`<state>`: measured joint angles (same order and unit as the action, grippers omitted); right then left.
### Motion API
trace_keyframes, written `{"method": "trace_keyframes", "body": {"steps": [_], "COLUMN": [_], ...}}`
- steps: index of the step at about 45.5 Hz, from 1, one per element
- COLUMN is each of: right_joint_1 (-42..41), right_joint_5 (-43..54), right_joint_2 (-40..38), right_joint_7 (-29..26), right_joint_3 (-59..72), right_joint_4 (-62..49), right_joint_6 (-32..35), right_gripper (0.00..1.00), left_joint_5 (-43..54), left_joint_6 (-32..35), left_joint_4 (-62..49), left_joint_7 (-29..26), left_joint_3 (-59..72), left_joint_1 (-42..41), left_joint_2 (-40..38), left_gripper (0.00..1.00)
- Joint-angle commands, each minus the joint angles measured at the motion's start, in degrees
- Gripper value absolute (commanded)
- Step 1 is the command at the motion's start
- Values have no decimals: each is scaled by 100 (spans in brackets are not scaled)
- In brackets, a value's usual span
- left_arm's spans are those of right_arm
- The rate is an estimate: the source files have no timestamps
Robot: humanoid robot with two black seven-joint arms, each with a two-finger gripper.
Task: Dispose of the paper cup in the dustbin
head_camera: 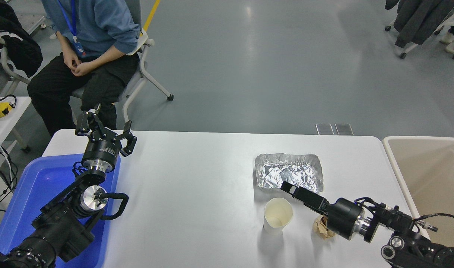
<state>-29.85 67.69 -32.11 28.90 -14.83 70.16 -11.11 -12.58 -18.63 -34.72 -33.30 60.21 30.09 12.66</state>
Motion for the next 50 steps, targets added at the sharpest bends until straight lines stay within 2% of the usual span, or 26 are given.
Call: {"method": "trace_keyframes", "body": {"steps": [1,21,43,50], "right_joint_1": [-381,-478,-267,-267], "right_joint_5": [183,517,666,666], "right_joint_2": [250,-67,91,214], "right_joint_7": [80,195,379,388], "right_joint_3": [393,736,754,780], "right_joint_4": [-653,-706,-679,-767], "right_joint_6": [-128,-146,-163,-225], "right_gripper": [100,100,100,94], "left_joint_5": [1,1,1,1], "left_joint_6": [-9,0,0,0], "left_joint_4": [0,0,0,0], "left_joint_7": [-1,-1,-1,-1], "left_joint_3": [0,0,0,0], "left_joint_1": [5,5,5,5], "left_joint_2": [0,0,0,0], "left_gripper": [100,100,100,100]}}
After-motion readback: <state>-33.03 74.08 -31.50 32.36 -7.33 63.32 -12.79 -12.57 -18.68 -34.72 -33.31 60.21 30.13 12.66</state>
